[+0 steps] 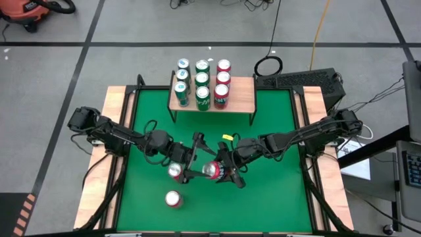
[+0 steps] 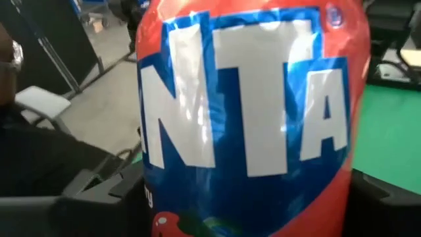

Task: Place canned beverage on shelf
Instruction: Put the orange soda can on the shelf

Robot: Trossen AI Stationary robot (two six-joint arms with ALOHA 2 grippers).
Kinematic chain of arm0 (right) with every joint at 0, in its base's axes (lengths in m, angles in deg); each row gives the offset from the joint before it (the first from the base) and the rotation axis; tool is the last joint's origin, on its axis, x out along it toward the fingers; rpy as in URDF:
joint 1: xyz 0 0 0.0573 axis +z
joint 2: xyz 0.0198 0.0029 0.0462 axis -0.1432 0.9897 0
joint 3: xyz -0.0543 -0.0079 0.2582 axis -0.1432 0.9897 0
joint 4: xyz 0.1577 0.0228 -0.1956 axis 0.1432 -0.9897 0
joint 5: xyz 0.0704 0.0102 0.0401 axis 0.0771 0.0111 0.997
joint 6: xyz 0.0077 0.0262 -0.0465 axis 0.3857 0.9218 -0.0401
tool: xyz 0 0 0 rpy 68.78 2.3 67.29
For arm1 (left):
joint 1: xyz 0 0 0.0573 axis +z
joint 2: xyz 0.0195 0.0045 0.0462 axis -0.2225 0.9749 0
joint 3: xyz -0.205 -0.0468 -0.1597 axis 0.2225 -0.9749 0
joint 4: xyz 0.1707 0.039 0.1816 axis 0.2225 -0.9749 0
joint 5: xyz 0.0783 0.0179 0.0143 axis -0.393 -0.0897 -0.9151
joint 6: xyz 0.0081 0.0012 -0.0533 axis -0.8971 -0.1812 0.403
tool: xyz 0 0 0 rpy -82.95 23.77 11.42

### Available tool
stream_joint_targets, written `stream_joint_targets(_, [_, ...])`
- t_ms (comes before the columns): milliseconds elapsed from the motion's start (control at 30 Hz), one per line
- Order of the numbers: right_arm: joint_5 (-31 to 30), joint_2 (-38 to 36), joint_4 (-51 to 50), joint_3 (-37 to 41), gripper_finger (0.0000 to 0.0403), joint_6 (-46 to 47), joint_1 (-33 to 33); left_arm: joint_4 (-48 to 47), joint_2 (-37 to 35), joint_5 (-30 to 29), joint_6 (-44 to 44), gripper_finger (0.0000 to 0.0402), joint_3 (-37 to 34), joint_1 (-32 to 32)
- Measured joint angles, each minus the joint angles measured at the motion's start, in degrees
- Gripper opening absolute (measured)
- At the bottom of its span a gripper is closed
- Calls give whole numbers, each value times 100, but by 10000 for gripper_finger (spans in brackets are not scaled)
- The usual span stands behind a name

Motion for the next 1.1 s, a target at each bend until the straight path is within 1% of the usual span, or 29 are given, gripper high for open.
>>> stream_joint_targets(100, [39, -62, 53, 6, 293, -26, 15, 57, 2, 1, 21, 348, -2, 0])
stream_joint_targets(233, [13, -154, 77, -14, 293, -24, -16, 115, 5, -126, -10, 373, -2, -9])
stream_joint_targets(300, [-20, -170, -53, -14, 293, 0, -31, 133, 7, -332, -122, 385, -4, -45])
stream_joint_targets(433, [-6, -206, -292, -14, 293, 7, -31, 137, 6, -1117, -327, 398, -7, -81])
stream_joint_targets(600, [-8, -267, -856, -12, 293, 15, -24, 85, -106, -1355, -387, 400, -13, -81])
stream_joint_targets(700, [-113, -463, -1224, -12, 293, -37, -30, 78, -180, -1525, -385, 400, -15, -90])
stream_joint_targets(833, [-578, -823, -1846, -14, 293, -203, -22, -13, -331, -2256, -265, 400, -15, -140])
stream_joint_targets(967, [-793, -1276, -2444, 63, 293, -276, -28, -327, -463, -3112, -160, 400, -15, -266])
stream_joint_targets(1033, [-807, -1556, -2487, 258, 293, -253, -26, -388, -485, -3459, 25, 400, -15, -333])
stream_joint_targets(1100, [-896, -1842, -2309, 582, 293, -122, -21, -455, -487, -3716, 207, 400, -15, -419])
